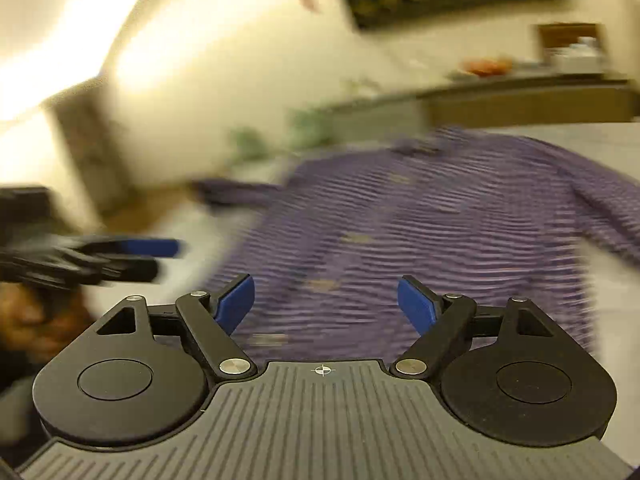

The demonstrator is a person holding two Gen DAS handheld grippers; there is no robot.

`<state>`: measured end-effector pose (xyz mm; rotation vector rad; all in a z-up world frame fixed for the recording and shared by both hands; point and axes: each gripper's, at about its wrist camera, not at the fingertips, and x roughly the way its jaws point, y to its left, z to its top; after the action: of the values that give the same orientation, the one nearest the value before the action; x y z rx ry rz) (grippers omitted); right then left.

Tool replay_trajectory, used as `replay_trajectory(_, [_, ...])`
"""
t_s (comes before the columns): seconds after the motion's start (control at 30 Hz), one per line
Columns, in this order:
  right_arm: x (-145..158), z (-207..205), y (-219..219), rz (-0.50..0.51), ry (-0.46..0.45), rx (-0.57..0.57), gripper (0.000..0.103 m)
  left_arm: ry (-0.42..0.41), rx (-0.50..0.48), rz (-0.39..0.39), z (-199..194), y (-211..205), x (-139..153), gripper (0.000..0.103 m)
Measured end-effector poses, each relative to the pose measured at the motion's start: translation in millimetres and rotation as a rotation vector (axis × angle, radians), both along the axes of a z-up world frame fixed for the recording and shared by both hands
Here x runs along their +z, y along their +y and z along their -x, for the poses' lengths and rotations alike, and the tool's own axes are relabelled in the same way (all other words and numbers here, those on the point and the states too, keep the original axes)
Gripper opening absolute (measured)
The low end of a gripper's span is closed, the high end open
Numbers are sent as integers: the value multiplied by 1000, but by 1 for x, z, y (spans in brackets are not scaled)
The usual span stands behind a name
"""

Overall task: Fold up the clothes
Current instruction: 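Release the shirt with both grippers, leaving it spread flat, then move the left gripper to the shirt hem and grasp it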

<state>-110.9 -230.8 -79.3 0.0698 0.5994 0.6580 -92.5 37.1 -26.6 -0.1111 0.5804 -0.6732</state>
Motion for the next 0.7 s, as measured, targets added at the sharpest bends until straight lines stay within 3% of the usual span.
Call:
replay_trajectory(0.07, [-9,-18,-4,90,41,-74,82,46,-27,-18,-16,-26,-15,70])
replay_trajectory(0.13, [-18,-36,-8,180,83,-147,81,73,-27,-103,-20,-47,-30,64])
replay_trajectory(0.27, [-35,-72,-15,360,165,-294,81,145,-31,-214,-10,-60,-51,61])
replay_trajectory(0.3, [-35,-65,-18,389,147,-279,83,151,-34,-240,-7,-61,-53,61])
replay_trajectory(0.5, [-30,-63,-53,398,212,-187,86,209,-64,-365,-6,-65,-49,62])
replay_trajectory(0.57, [-15,-69,-84,316,193,-285,86,182,-70,-379,-12,-64,-41,62])
replay_trajectory(0.63, [-4,-80,-126,263,167,-478,93,123,-75,-393,-22,-61,-31,65])
replay_trajectory(0.7, [-1,-96,-171,248,167,-679,92,87,-73,-407,-36,-57,-25,66])
